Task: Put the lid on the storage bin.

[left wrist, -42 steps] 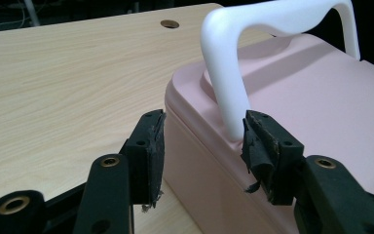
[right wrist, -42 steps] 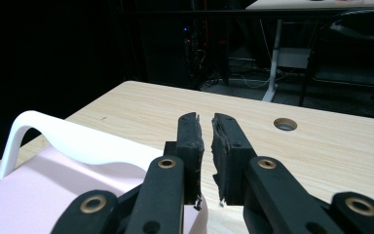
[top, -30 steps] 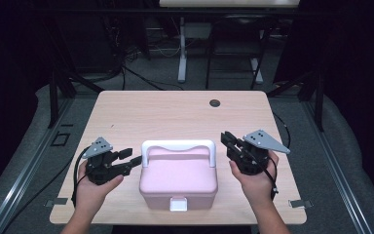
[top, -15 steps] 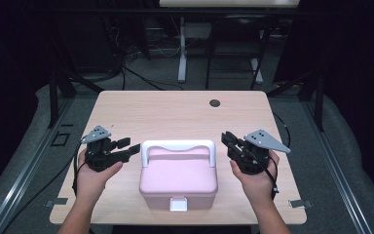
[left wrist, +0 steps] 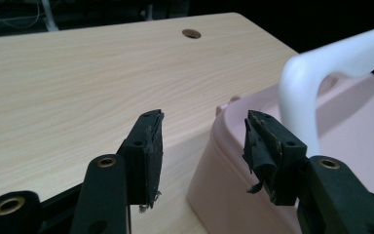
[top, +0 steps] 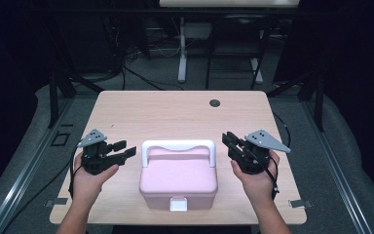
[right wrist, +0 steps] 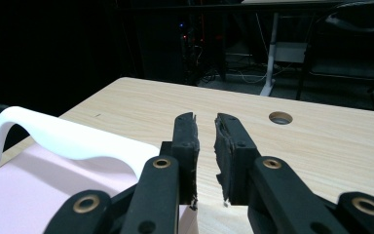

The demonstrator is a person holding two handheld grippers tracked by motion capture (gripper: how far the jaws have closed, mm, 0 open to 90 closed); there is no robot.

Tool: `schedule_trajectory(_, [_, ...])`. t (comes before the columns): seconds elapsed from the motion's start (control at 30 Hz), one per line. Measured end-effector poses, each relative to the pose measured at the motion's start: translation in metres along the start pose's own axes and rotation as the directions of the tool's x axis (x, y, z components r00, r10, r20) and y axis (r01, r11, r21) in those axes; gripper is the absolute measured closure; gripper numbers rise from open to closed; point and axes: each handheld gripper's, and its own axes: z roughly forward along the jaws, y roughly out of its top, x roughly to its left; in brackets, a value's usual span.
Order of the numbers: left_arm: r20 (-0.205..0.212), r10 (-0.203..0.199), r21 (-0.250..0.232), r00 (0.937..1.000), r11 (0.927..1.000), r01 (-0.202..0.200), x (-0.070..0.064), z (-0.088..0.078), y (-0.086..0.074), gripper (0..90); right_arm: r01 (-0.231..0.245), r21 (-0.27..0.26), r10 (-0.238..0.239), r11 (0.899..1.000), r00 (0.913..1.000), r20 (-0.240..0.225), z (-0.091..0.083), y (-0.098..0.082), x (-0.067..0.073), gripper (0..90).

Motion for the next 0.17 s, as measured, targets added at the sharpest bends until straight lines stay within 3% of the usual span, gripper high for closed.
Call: schedule_trajectory(0.17, [-0.007, -0.023, 0.005, 0.9997, 0.9997, 0.023, 0.0099, 0.0002, -0.0078, 48.4, 0.009, -0.015, -0.009, 1.0, 0.9999, -0.007, 0.0003, 0.0, -0.0006, 66.4])
